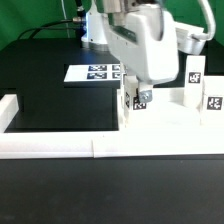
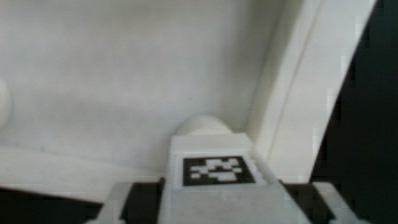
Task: Assemble square table
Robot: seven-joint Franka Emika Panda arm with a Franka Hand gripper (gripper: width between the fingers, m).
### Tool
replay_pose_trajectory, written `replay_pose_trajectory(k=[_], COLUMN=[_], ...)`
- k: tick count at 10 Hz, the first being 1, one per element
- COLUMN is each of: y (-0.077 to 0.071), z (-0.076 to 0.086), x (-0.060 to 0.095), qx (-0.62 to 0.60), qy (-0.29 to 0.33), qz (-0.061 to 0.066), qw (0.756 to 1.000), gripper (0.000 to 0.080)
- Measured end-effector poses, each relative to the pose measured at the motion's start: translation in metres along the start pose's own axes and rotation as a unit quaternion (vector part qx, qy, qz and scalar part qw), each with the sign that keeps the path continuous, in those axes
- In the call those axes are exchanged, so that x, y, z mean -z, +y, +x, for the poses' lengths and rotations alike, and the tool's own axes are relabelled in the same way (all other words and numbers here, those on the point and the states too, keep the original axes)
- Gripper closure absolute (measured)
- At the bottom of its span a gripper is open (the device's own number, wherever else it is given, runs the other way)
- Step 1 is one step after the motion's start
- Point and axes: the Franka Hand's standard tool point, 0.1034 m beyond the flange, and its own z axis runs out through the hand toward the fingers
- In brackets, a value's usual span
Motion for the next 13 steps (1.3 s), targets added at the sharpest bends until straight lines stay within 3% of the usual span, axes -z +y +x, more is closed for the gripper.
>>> replay_pose_trajectory(k=[3,4,5,6,10,11,13], y=[0.0002,-0.0005,-0.0028,-0.0017,-0.0019,-0.0017,-0.0004], z=[-0.0008,0.0001,-0.0001,-0.0028,-0.0005,-0.0004,-0.0030], x=[-0.0005,-0.0001,0.0002,-0.0023,-0.0021,-0.0021,-0.0036], qx=[-0.005,0.047,0.134,0.226,0.371,0.409,0.584], qy=[-0.003,0.003,0.012,0.017,0.020,0.023,0.033], qz=[0.001,0.001,0.006,0.011,0.008,0.004,-0.018], qw=[1.000,0.999,0.991,0.974,0.928,0.912,0.811], gripper=[0.0493,0.0305,0.0200,0.0164,0.0151,0.0151,0.0151])
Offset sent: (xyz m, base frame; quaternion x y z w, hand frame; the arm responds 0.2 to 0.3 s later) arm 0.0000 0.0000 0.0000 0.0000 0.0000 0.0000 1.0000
